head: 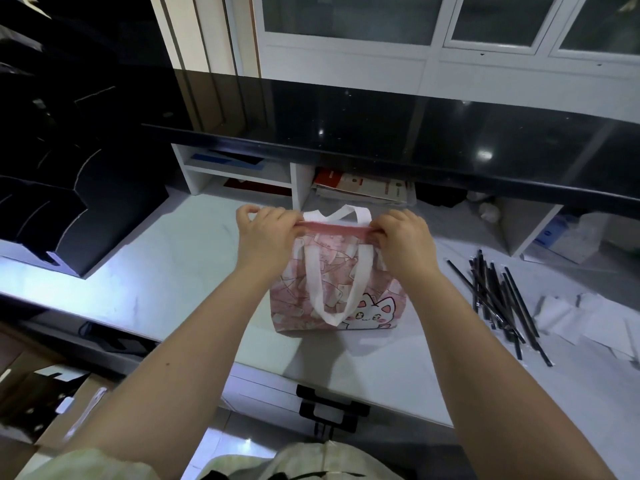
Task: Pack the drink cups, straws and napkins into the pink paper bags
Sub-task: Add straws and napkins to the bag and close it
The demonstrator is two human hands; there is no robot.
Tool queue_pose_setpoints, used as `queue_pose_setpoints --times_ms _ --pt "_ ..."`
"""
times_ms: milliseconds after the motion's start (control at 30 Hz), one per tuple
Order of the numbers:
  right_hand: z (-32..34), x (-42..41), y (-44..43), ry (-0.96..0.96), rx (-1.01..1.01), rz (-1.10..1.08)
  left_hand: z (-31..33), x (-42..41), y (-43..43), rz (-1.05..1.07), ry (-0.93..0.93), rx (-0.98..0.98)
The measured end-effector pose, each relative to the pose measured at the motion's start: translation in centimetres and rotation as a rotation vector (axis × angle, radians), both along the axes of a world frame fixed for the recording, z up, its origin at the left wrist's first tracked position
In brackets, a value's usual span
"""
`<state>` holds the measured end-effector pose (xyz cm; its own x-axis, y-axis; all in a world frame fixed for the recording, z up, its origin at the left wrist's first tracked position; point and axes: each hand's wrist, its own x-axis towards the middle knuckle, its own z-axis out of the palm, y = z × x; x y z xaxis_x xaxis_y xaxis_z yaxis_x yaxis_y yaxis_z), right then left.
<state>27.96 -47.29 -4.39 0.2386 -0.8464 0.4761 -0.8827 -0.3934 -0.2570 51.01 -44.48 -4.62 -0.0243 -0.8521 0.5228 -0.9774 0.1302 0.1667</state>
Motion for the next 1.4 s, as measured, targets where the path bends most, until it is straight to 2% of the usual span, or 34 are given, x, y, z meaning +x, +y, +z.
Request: queue_pose_setpoints --times_ms 400,500,600,900,1000,1133,1200,1400 --pt "1.5 -1.7 0.4 -0.059 0.07 0.028 0.8 2.4 0.4 0.014 0.195 0.099" --pt "1.3 -2.5 0.8 -0.151 0.123 -0.024 0.4 3.3 1.2 -0.086 0.425 0.127" --pt "1.4 -3.1 0.9 -0.169 0.182 -0.054 0.6 3.9 1.6 -0.099 0.638 0.158" --pt "1.5 -2.9 0.9 -0.209 0.197 -0.081 0.8 2.6 1.0 0.024 0.666 0.166" --pt "0.7 -3.4 1.5 -0.389 0.222 -0.085 0.1 2.4 1.5 0.004 0.764 0.105" --pt "-1.6 -3.8 3.5 -0.97 0.365 -0.018 -2.1 1.8 3.5 -0.054 1.123 0.1" --pt "-3.8 -4.3 4.7 -1.156 0.419 0.005 -4.1 1.3 5.1 -0.058 1.232 0.134" --pt "-9.9 -5.0 8.0 -1.28 0.619 -0.122 -9.6 0.7 9.4 0.142 1.309 0.268"
